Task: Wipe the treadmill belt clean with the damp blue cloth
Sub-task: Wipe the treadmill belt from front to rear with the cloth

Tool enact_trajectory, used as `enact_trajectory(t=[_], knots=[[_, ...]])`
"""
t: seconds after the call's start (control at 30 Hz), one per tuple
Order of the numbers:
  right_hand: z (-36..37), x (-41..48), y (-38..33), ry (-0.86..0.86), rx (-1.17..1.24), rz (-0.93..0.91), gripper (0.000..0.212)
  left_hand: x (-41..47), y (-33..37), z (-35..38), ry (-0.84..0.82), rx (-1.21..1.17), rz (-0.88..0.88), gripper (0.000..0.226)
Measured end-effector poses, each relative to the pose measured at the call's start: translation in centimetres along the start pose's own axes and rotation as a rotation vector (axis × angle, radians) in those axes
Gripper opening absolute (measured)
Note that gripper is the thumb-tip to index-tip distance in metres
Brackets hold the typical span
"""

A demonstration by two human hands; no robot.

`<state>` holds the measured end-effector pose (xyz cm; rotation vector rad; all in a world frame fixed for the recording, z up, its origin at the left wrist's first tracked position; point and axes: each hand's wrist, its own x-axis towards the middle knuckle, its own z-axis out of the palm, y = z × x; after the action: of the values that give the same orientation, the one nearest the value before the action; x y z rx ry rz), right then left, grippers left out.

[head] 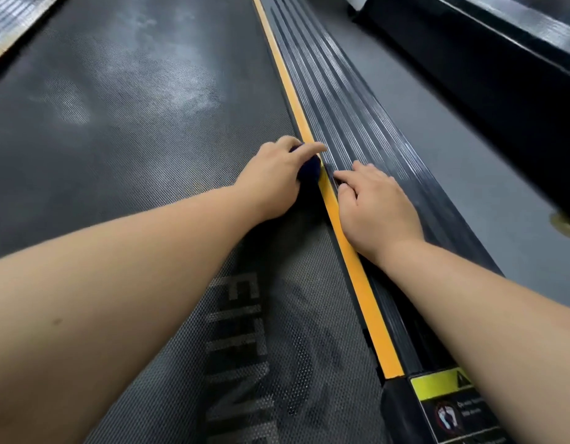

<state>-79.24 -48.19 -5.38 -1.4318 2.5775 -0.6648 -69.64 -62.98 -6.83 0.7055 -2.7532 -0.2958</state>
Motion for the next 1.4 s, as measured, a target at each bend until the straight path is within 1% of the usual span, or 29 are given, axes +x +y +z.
enact_trajectory(t=[0.07, 0.1, 0.17, 0.2, 0.27, 0.33, 0.4, 0.43, 0.5, 0.6, 0.63, 0.67, 0.7, 0.73, 0.8, 0.83, 0.87, 0.9, 1.0, 1.1, 1.17, 1.2, 1.23, 1.3, 1.33, 1.37, 1.4], knots=[[0.0, 0.0, 0.0, 0.002, 0.008, -0.001, 0.04, -1.7, -0.7, 0.2, -0.005, -0.023, 0.077, 0.049], [0.0, 0.0, 0.0, 0.005, 0.013, 0.0, 0.04, -2.5, -1.2, 0.0, -0.031, -0.008, 0.117, 0.049], [-0.1, 0.0, 0.2, 0.011, 0.021, 0.011, 0.04, -2.4, -2.4, -0.5, -0.099, 0.023, 0.173, 0.057], [-0.1, 0.0, 0.1, 0.01, 0.023, 0.011, 0.04, -1.8, -2.8, -0.6, -0.115, 0.034, 0.161, 0.057], [-0.1, -0.1, 0.0, 0.007, 0.024, 0.004, 0.04, -0.4, -2.5, -0.7, -0.109, 0.082, 0.098, 0.048], [-0.1, -0.1, 0.0, 0.012, 0.019, 0.003, 0.04, 0.4, -1.1, -0.4, -0.067, 0.112, 0.045, 0.039], [-0.1, -0.1, 0.0, 0.014, 0.016, 0.003, 0.039, -0.6, 0.4, 0.0, -0.024, 0.092, 0.022, 0.035], [-0.1, -0.1, 0.0, 0.014, 0.021, 0.002, 0.039, -1.8, 1.0, 0.0, 0.001, 0.072, 0.049, 0.033], [-0.3, -0.1, 0.0, 0.018, 0.037, 0.0, 0.039, -4.8, 1.6, -0.4, 0.044, 0.014, 0.205, 0.029], [-0.4, -0.2, 0.0, 0.005, 0.042, -0.001, 0.04, -8.4, 2.0, -0.8, -0.025, -0.082, 0.448, 0.031], [-0.4, -0.2, 0.0, 0.004, 0.046, 0.0, 0.04, -8.4, 1.6, -0.9, -0.033, -0.076, 0.494, 0.031], [-0.4, -0.1, -0.1, 0.006, 0.048, 0.002, 0.04, -7.5, 1.0, -1.0, -0.021, -0.048, 0.498, 0.03], [-0.4, -0.1, -0.1, 0.007, 0.045, 0.006, 0.04, -6.1, 0.6, -1.0, 0.007, -0.022, 0.436, 0.03], [-0.3, -0.1, -0.2, 0.005, 0.037, 0.008, 0.04, -4.5, 0.3, -1.0, 0.039, -0.013, 0.316, 0.028], [-0.3, -0.2, -0.2, 0.015, 0.025, 0.007, 0.04, -1.7, 0.2, -0.6, 0.05, -0.055, 0.028, 0.026], [-0.3, 0.0, -0.2, 0.022, 0.013, -0.002, 0.041, -0.9, 0.7, -0.3, 0.053, -0.083, -0.077, 0.025], [-0.4, 0.0, -0.2, 0.017, -0.002, -0.008, 0.042, -1.0, 1.4, -0.1, 0.061, -0.092, -0.127, 0.024], [-0.4, -0.1, -0.3, 0.002, -0.013, -0.004, 0.044, -1.9, 2.3, 0.0, 0.057, -0.09, -0.134, 0.024], [-0.6, 0.1, -0.2, -0.033, -0.023, 0.011, 0.051, -6.9, 4.6, -0.4, 0.046, -0.094, 0.005, 0.029], [-0.9, 0.2, -0.1, -0.123, -0.029, -0.035, 0.054, -12.1, 6.4, -1.7, -0.043, -0.11, 0.2, 0.034], [-1.7, -1.0, 0.0, -0.207, -0.071, -0.056, 0.056, -12.4, 5.7, -2.3, -0.11, -0.1, 0.272, 0.03], [-2.0, -2.1, 0.3, -0.195, -0.105, -0.056, 0.056, -11.6, 5.0, -2.3, -0.1, -0.075, 0.269, 0.028], [-2.2, -3.6, 0.8, -0.147, -0.138, -0.055, 0.055, -10.5, 4.3, -2.2, -0.066, -0.064, 0.227, 0.027], [-2.2, -6.9, 1.9, -0.042, -0.149, -0.053, 0.051, -8.2, 3.3, -1.8, -0.012, -0.092, 0.016, 0.026], [-2.1, -8.1, 2.2, -0.011, -0.125, -0.046, 0.049, -7.5, 3.3, -1.4, -0.015, -0.094, -0.092, 0.028], [-1.9, -8.6, 2.4, 0.011, -0.1, -0.04, 0.048, -7.4, 4.0, -0.7, -0.016, -0.084, -0.135, 0.03], [-1.7, -8.5, 2.5, 0.031, -0.08, -0.036, 0.046, -8.0, 5.1, -0.3, -0.016, -0.077, -0.129, 0.03]])
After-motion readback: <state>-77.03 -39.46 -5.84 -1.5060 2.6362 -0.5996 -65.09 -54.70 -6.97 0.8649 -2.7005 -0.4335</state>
